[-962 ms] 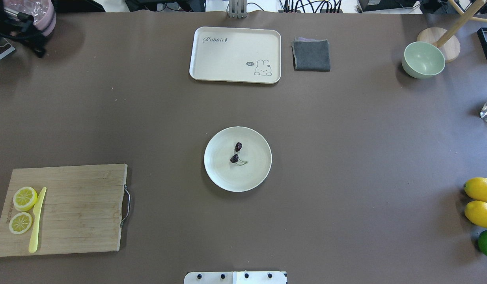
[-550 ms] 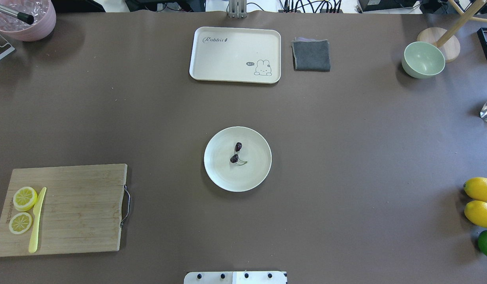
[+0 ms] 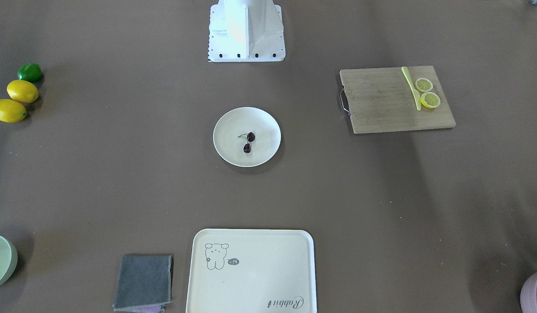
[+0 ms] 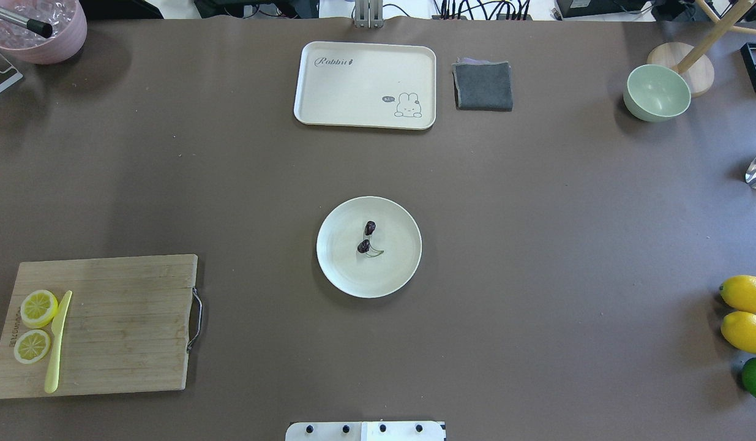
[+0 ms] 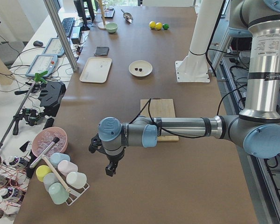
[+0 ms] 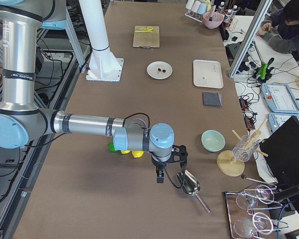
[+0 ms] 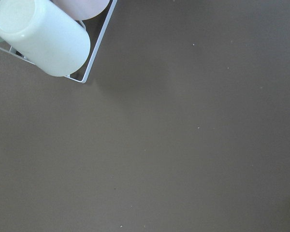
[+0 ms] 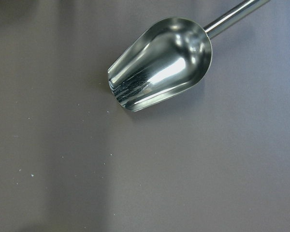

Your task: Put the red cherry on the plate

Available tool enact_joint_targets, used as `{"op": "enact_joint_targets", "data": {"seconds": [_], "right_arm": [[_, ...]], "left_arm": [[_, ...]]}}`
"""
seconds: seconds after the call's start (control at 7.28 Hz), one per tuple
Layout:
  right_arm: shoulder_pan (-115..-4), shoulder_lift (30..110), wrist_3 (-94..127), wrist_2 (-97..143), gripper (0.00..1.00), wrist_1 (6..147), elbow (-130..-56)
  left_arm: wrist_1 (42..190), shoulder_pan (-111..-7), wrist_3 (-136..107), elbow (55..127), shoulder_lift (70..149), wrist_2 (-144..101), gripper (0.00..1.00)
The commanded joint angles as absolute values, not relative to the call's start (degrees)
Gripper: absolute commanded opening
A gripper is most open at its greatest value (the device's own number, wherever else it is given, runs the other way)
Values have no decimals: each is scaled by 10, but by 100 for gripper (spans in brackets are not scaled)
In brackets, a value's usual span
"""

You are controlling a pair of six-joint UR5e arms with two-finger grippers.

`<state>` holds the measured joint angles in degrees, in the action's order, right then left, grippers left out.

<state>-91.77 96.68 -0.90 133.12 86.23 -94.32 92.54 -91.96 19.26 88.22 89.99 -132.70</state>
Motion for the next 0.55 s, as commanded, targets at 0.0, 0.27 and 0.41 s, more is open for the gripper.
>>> {"op": "enact_joint_targets", "data": {"seconds": [0.0, 0.27, 0.41], "right_arm": [[-918, 964, -16, 1329, 100, 861, -944], [-918, 966, -11, 1327, 100, 841, -942], [-918, 969, -11, 1328, 100, 841, -942]], "left_arm": [[932, -920, 192, 873, 901, -1326, 98], [930, -920, 194, 875, 896, -1320, 98], [931, -920, 194, 881, 896, -1320, 98]]}}
